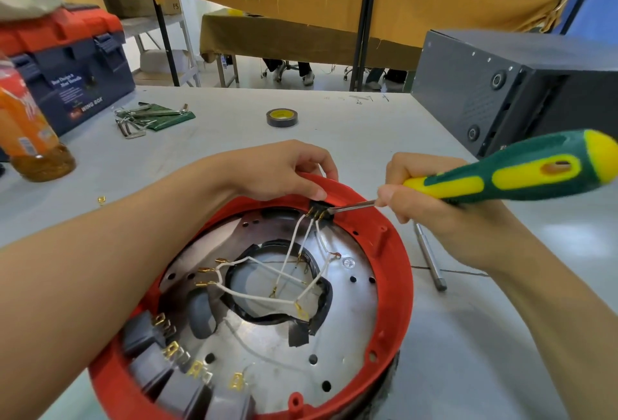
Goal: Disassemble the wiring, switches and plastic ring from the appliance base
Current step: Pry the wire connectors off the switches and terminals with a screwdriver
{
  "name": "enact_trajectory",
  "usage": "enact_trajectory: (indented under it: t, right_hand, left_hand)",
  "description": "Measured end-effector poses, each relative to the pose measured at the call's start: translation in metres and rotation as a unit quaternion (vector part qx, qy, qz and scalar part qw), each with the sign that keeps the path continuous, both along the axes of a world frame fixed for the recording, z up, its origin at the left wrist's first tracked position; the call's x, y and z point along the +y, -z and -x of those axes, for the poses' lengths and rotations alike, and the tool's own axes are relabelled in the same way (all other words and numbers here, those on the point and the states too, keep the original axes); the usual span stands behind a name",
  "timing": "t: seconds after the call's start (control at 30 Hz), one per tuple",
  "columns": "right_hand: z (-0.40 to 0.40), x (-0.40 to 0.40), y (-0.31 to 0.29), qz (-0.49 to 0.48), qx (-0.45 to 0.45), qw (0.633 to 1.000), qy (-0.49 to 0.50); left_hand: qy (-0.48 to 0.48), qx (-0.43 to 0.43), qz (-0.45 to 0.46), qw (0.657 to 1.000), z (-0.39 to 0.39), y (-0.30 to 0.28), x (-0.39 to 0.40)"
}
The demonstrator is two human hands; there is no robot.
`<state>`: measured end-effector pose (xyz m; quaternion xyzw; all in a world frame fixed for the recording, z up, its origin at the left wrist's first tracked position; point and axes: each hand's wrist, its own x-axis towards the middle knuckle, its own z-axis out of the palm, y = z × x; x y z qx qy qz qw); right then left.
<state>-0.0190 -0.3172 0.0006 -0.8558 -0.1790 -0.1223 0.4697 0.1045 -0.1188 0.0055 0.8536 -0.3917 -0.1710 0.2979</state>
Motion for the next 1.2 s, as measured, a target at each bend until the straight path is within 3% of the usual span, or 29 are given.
enact_trajectory:
  t: [0.47, 0.67, 0.87, 1.2]
  right_hand:
    - [-0.022, -0.016, 0.016, -0.199, 0.041, 0.978, -0.039]
    - [-0.018, -0.017, 0.017, -0.185, 0.026, 0.982, -0.042]
    - [-0.010, -0.015, 0.009, -0.095, -0.022, 0.995, -0.012]
    - [-0.003, -0.010, 0.001, -0.040, -0.021, 0.999, 0.007]
  left_hand:
    - [0.003, 0.002, 0.002, 1.000, 0.000, 0.000, -0.001]
    - [0.009, 0.006, -0.003, 1.000, 0.000, 0.001, 0.001]
    - [0.021, 0.035, -0.013, 0.999, -0.001, -0.001, 0.000]
    - [0.019, 0.032, -0.012, 0.999, -0.001, -0.001, -0.001]
